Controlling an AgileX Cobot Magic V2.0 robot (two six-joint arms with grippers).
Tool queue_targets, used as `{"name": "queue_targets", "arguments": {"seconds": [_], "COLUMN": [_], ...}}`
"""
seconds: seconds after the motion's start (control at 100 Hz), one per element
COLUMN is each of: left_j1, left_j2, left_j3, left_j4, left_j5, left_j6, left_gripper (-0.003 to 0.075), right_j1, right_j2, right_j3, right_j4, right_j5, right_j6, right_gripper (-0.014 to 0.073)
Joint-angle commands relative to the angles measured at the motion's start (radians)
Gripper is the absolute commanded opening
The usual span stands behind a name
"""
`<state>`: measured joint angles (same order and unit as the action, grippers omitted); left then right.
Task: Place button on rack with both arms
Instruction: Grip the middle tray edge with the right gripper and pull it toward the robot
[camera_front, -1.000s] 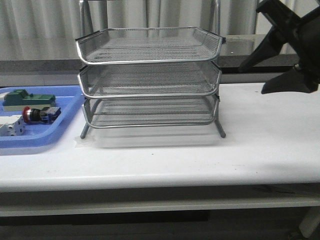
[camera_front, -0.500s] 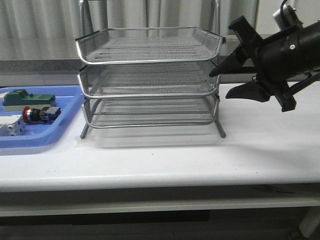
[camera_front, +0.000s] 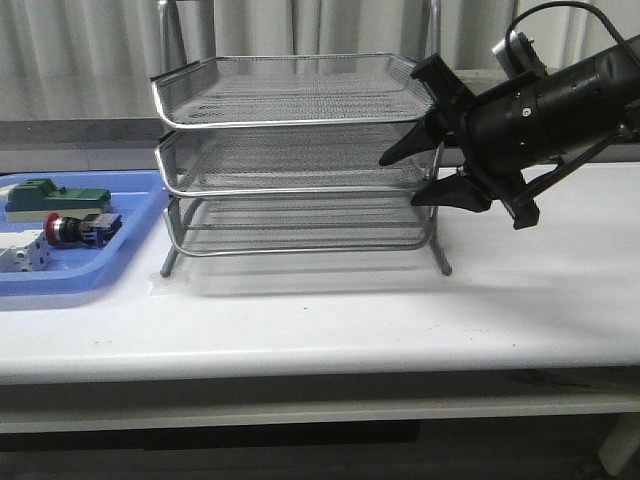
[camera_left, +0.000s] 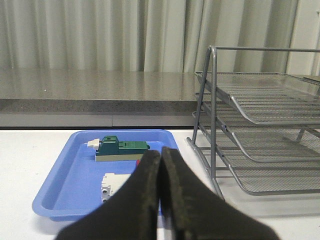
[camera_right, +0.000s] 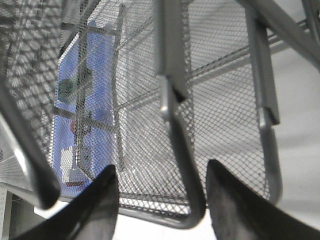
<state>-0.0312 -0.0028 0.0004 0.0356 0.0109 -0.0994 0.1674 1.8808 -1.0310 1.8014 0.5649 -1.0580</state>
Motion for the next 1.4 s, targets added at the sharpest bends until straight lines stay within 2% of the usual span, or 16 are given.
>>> {"name": "queue_targets", "arguments": {"seconds": [0.0, 0.23, 0.35, 0.91, 1.39], "left_j1": [-0.002, -0.002, -0.002, -0.002, -0.002], "left_j2": [-0.035, -0.035, -0.035, -0.035, -0.035], "left_j3": [0.047, 0.047, 0.047, 0.047, 0.047], "left_j4": [-0.001, -0.001, -0.001, -0.001, -0.001], "left_j5": [-0.081, -0.081, -0.081, -0.081, -0.081], "left_j6": [-0.008, -0.008, -0.008, -0.008, -0.008], "left_gripper": [-0.0020, -0.0020, -0.0020, -0.0020, -0.0020], "right_j1": [0.000, 0.000, 0.000, 0.000, 0.000], "right_j2": [-0.046, -0.046, -0.046, -0.063, -0.255], "right_j3": [-0.030, -0.030, -0.027, 0.116, 0.368], "right_j4": [0.073, 0.073, 0.073, 0.059, 0.059], "right_j5": [0.043, 0.040, 0.040, 0.125, 0.138], "right_j6": [-0.014, -0.014, -0.014, -0.049, -0.116], "right_gripper": [0.0374, 0.0103, 0.0024, 0.0017, 0.0017]}}
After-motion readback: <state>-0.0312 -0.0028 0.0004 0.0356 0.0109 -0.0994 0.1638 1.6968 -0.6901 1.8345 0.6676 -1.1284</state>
